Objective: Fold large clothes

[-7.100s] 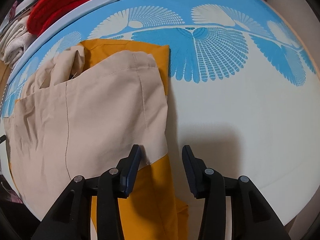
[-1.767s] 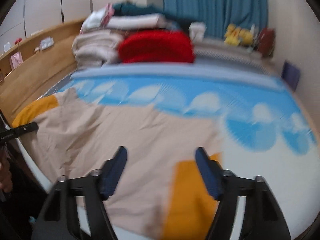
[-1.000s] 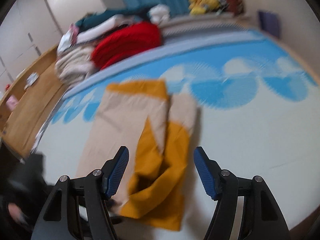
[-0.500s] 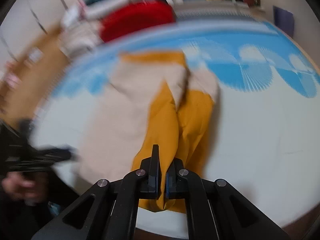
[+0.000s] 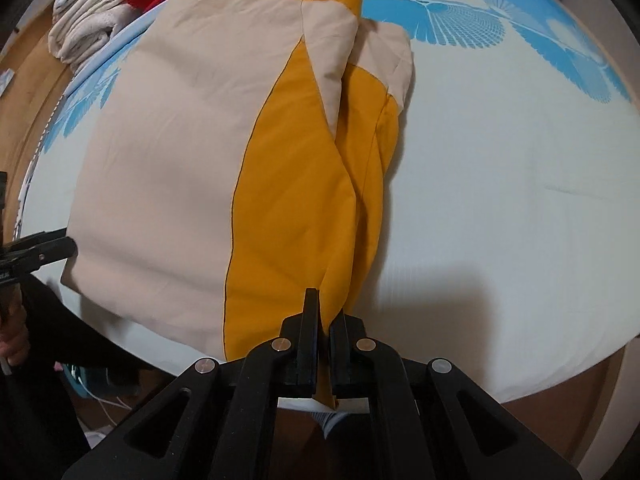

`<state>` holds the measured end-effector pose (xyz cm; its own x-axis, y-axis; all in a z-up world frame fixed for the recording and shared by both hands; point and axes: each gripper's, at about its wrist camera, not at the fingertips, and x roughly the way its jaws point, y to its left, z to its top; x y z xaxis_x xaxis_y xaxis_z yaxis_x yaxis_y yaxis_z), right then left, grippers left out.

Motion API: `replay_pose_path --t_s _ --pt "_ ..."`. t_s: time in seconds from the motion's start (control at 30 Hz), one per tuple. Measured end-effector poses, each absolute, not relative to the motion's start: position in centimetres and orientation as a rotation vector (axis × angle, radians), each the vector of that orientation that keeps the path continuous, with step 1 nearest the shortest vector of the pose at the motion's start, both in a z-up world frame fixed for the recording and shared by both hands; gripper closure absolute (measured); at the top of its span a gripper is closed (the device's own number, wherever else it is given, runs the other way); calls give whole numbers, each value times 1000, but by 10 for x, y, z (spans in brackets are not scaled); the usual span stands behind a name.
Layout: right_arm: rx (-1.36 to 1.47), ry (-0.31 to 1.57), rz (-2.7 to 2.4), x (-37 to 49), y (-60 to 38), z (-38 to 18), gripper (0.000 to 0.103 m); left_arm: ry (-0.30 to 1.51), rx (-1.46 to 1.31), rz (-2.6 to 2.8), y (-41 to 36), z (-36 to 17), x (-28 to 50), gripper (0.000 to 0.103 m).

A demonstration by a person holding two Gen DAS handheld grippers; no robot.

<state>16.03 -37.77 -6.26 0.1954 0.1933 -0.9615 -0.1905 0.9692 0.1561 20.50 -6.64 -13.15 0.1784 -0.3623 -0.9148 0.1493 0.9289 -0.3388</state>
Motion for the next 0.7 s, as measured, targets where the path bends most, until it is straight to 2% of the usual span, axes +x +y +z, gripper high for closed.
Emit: replay_pose_path --t_s 0.1,0.17,0.2,0.3,0.43,0.7 --pt "64 1340 291 166 -384 -55 90 1383 -219 -331 -64 -146 208 48" --pt "111 1234 286 169 -390 -33 86 1369 -189 -344 -68 -142 208 50" --pt "126 1182 288 173 -390 -23 79 1367 -179 -347 -69 -142 207 50" --pt "195 1021 288 201 -394 5 45 1375 -191 -351 -72 -144 207 49" --pt "292 1008 294 258 -386 0 44 1380 -218 -357 -60 -148 208 49" --pt "485 1064 264 372 -382 -49 45 1378 -251 -363 -42 -150 205 47"
